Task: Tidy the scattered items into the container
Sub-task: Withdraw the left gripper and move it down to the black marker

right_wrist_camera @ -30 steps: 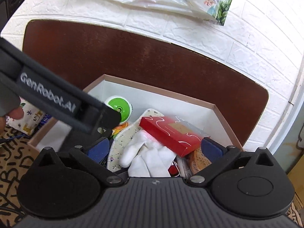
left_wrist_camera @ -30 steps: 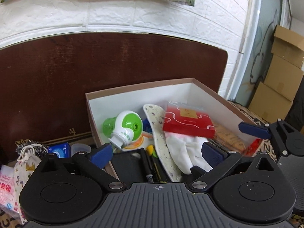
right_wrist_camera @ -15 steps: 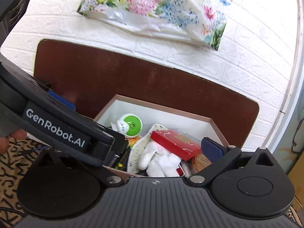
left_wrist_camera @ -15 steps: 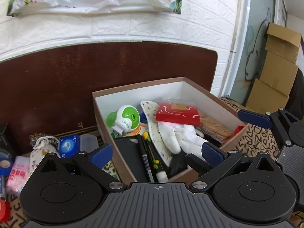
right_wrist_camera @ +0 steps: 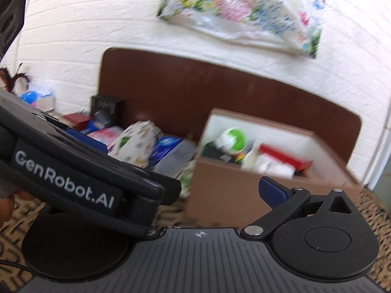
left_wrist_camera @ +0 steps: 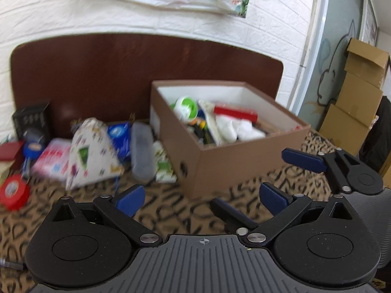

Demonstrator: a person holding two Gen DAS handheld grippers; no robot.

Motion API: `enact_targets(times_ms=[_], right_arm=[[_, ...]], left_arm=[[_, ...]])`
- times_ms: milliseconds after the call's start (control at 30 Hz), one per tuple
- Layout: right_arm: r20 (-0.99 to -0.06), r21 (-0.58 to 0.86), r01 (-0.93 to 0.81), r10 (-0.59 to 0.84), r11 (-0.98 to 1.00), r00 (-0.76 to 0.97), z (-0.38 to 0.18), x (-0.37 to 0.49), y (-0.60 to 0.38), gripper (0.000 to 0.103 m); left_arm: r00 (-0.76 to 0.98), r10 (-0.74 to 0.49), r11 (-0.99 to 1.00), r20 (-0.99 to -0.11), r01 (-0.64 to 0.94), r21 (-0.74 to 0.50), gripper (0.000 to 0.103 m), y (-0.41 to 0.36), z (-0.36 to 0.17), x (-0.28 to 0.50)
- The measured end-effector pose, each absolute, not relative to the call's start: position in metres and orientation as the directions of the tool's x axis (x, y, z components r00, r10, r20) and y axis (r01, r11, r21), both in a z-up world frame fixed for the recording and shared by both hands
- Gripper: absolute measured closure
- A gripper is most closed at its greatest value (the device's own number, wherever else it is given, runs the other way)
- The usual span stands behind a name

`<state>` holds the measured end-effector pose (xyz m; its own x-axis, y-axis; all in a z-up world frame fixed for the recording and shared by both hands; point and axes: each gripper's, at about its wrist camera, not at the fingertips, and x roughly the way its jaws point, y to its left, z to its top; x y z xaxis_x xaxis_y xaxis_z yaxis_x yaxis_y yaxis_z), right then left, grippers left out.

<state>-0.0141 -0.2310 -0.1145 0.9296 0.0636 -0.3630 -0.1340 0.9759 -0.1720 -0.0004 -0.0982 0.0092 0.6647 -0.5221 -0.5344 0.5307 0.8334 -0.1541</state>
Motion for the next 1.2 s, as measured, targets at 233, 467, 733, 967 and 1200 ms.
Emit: enact_targets(times_ms=[233,467,733,967,1200], right_arm=[[-0.448,-0.124,-0.24,0.162,0.963,0.879,-0.14,-0.03,-0.188,0.0],[-0.503,-0.097,-0.358,0.265,0.928,0.823,-0.156,-0.032,-0.149,0.0],[-0.536,-0.079,-0.427,0.323,0.901,0.78,-0.162,-0.026,-0.129,0.001],[-0.554,-0.074,-0.442,0.332,0.894,0.764,-0.165,-0.013,-0.12,0.001],[-0.556,-0.098,-0.46,0.335,0.883,0.761,-0.164,0.001,-0.111,0.002]], left_arm=[[0.678,-0.461,0.871,-0.573,0.471,-0.143,0.0,-0.054,-0.017,-0.026],[0.697,-0.371,0.923,-0.613,0.352,-0.158,0.0,-0.005,-0.037,-0.033],[0.726,-0.229,0.969,-0.649,0.106,-0.224,0.0,0.072,-0.044,-0.016],[0.709,-0.093,0.967,-0.699,-0.102,-0.233,0.003,0.11,-0.057,0.016],[0.693,-0.021,0.95,-0.721,-0.21,-0.23,0.009,0.126,-0.069,0.045]])
